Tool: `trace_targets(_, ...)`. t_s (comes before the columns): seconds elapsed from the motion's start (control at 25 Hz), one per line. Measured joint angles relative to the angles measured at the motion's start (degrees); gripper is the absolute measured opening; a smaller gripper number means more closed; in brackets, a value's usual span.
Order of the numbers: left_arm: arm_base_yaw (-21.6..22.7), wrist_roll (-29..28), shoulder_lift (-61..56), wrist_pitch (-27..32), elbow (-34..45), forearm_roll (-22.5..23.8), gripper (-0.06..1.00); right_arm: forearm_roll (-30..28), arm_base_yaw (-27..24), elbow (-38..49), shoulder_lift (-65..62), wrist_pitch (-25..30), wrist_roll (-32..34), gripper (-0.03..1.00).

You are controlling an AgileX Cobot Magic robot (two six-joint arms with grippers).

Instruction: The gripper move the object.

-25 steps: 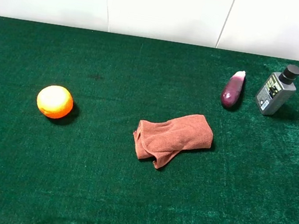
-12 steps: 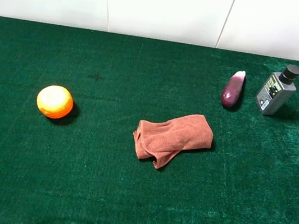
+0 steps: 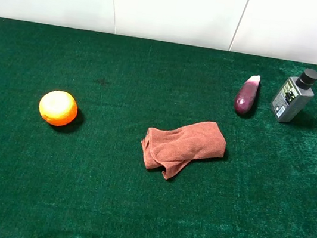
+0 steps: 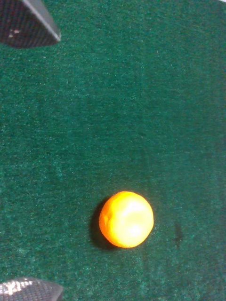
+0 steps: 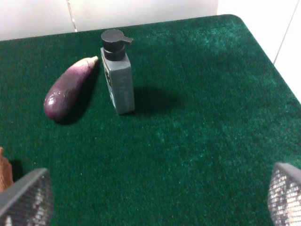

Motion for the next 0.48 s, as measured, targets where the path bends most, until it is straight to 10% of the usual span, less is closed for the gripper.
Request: trace_targets(0.48,0.0,0.0,0.0,0.0,0.0,0.0,0.99,-0.1,0.0,0.0,0.0,-0.1,0.2,0.70)
